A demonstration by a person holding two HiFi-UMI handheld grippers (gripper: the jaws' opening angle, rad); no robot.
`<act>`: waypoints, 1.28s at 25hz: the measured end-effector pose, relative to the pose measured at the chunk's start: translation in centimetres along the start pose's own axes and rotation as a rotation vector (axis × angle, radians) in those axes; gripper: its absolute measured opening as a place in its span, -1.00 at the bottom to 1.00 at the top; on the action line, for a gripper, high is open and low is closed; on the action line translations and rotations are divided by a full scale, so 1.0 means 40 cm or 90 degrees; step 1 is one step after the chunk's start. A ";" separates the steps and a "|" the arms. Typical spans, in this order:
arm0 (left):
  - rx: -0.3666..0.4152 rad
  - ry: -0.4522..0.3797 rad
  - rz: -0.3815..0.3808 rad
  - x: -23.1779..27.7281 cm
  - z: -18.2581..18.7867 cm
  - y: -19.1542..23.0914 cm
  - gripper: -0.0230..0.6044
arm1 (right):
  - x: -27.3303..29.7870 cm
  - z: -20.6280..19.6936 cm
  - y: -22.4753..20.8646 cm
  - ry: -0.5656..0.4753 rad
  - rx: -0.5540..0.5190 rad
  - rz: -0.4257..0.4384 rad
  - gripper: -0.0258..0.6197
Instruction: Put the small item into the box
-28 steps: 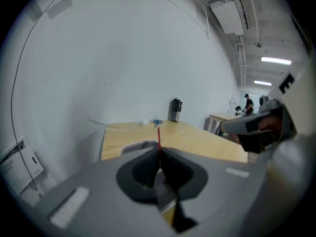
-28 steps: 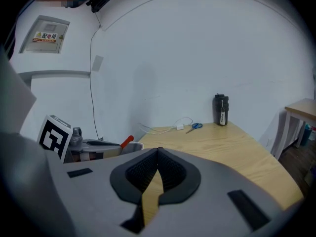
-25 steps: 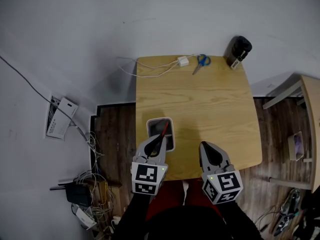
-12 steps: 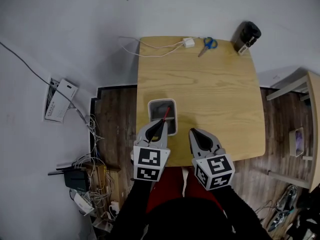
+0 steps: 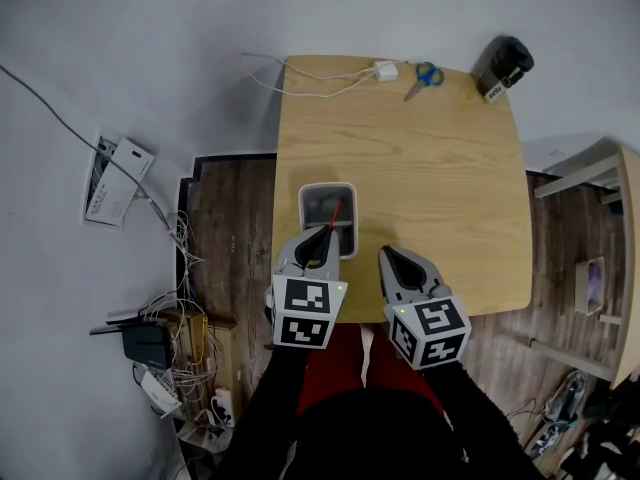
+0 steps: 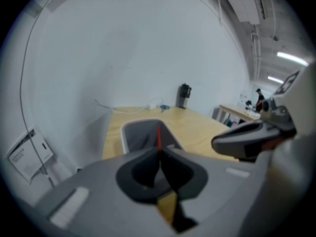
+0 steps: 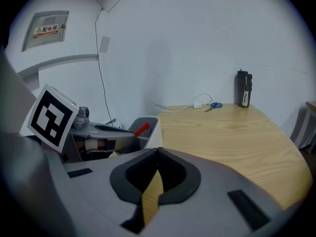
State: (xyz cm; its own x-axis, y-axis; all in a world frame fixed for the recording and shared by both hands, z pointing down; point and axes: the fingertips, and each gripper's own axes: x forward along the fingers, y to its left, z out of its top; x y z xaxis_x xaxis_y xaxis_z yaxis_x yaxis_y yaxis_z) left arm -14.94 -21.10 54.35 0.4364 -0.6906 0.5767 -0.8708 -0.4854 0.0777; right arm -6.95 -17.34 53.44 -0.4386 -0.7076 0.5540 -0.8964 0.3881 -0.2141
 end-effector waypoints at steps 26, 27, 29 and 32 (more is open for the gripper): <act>-0.023 -0.035 -0.008 -0.031 0.051 0.014 -0.85 | -0.012 0.069 0.016 -0.041 -0.018 -0.001 -0.90; -0.023 -0.040 -0.009 -0.036 0.058 0.015 -0.88 | -0.014 0.078 0.019 -0.046 -0.020 0.000 -0.90; -0.023 -0.049 -0.011 -0.047 0.069 0.016 -0.91 | -0.019 0.096 0.023 -0.056 -0.024 0.002 -0.90; -0.022 -0.064 -0.013 -0.064 0.085 0.022 -0.91 | -0.026 0.120 0.032 -0.070 -0.031 0.003 -0.90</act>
State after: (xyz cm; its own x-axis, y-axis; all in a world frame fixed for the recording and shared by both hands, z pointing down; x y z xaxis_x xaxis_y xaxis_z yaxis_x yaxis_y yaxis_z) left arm -16.08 -21.58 50.17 0.4724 -0.7320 0.4910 -0.8684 -0.4819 0.1170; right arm -7.94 -18.94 48.71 -0.4497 -0.7649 0.4613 -0.8913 0.4181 -0.1757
